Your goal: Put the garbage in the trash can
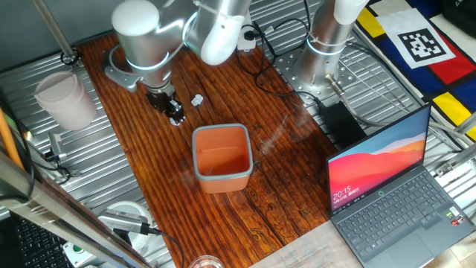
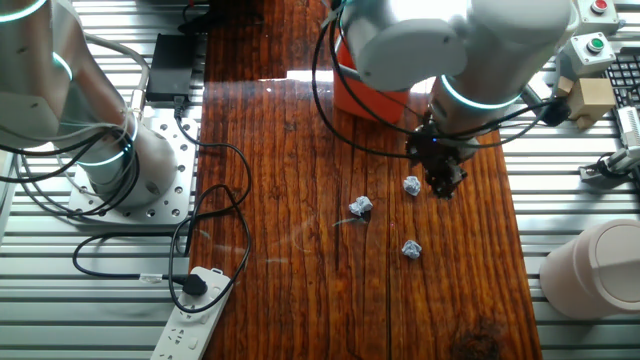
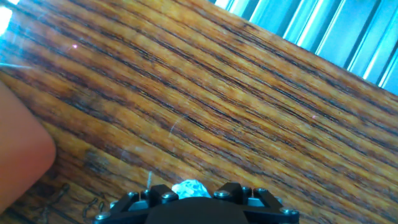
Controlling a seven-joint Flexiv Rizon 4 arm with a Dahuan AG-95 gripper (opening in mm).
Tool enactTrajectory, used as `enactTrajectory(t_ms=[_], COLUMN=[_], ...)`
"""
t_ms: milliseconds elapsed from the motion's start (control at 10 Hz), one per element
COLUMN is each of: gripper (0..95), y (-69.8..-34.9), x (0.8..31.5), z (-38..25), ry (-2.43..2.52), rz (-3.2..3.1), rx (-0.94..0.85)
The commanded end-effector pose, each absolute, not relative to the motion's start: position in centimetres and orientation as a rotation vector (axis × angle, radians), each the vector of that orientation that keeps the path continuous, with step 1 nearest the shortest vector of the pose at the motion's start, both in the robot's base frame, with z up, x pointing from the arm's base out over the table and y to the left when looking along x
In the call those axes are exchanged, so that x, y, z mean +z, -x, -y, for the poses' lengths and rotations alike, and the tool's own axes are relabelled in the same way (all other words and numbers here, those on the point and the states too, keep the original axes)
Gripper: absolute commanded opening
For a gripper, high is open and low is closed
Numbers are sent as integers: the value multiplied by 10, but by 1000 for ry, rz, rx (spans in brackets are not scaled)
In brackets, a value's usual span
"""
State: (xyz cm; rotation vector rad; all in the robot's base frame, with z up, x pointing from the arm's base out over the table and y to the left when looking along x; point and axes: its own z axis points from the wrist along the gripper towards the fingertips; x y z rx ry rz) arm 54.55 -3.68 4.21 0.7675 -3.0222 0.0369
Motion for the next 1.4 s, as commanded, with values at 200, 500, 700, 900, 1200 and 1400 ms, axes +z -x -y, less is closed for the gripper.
enactTrajectory(t_ms=[200,500,700,900,1200,1400], gripper=[380,380,570,570,570,570], y=[-541,-541,-549,-550,-550,-550], x=[41,44,49,50,50,50], z=[37,37,38,38,38,38], ry=[-758,-773,-774,-837,-896,-872], rz=[3028,3039,3030,3005,2944,2929], rx=[35,40,39,5,-66,-53])
